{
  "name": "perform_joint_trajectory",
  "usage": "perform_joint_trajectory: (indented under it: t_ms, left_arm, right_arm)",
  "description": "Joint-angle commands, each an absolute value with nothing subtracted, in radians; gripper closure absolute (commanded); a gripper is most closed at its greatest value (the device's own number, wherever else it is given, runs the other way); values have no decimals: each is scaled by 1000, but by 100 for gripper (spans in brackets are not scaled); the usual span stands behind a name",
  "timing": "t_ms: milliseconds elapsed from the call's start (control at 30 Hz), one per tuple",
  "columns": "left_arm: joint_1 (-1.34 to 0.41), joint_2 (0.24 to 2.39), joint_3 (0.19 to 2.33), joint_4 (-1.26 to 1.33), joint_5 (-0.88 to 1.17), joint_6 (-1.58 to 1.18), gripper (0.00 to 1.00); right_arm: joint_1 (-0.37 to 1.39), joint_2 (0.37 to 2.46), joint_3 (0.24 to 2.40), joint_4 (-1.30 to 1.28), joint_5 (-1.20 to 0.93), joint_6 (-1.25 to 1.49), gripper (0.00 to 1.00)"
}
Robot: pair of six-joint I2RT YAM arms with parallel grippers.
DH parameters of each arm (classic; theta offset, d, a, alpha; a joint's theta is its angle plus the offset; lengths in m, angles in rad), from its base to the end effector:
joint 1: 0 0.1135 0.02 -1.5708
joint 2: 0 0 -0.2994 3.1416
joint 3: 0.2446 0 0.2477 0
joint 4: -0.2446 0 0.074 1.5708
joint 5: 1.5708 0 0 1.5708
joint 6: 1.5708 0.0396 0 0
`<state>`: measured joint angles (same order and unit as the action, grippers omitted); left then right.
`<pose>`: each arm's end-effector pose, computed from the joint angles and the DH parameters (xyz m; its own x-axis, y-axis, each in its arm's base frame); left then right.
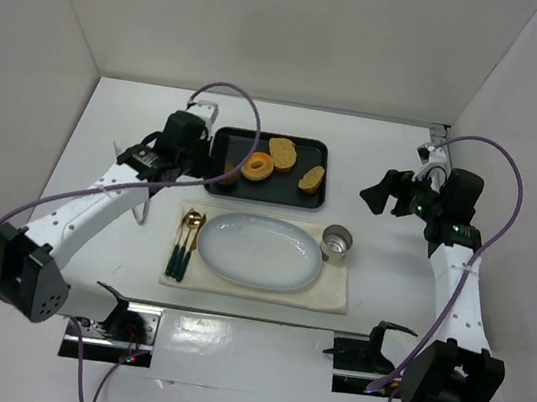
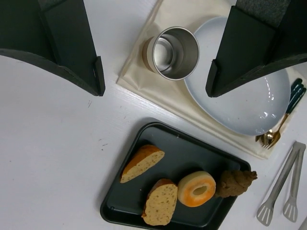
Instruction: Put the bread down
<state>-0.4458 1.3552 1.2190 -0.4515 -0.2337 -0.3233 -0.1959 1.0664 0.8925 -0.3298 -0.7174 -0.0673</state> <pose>0.2709 -0.1193 0.3704 -0.5524 -0.0786 -0.8299 0.0739 0.9870 -0.1426 0.2143 -0.0160 0.3430 -0.4442 0.0365 -0.8952 -0.4490 0.8556 0.2577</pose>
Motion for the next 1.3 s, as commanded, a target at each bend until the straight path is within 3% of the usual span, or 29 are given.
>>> perform_joint_trajectory:
  t_ms: [0, 233, 667, 1267]
  left_arm:
    - [-364, 1218, 1079, -368, -210, -419, 0]
    - [-144, 1118, 890, -345, -181, -423, 0]
    - [32, 1324, 851, -319, -321, -356, 1]
    - [72, 1494, 891, -259, -250, -298, 6]
  right_arm:
    - [-190, 1013, 922, -264, -710, -51, 0]
    - [-190, 969, 873, -282, -776, -196, 0]
    - [-190, 1029, 916, -344, -796, -206, 0]
    - [-190, 1029, 916, -344, -796, -206, 0]
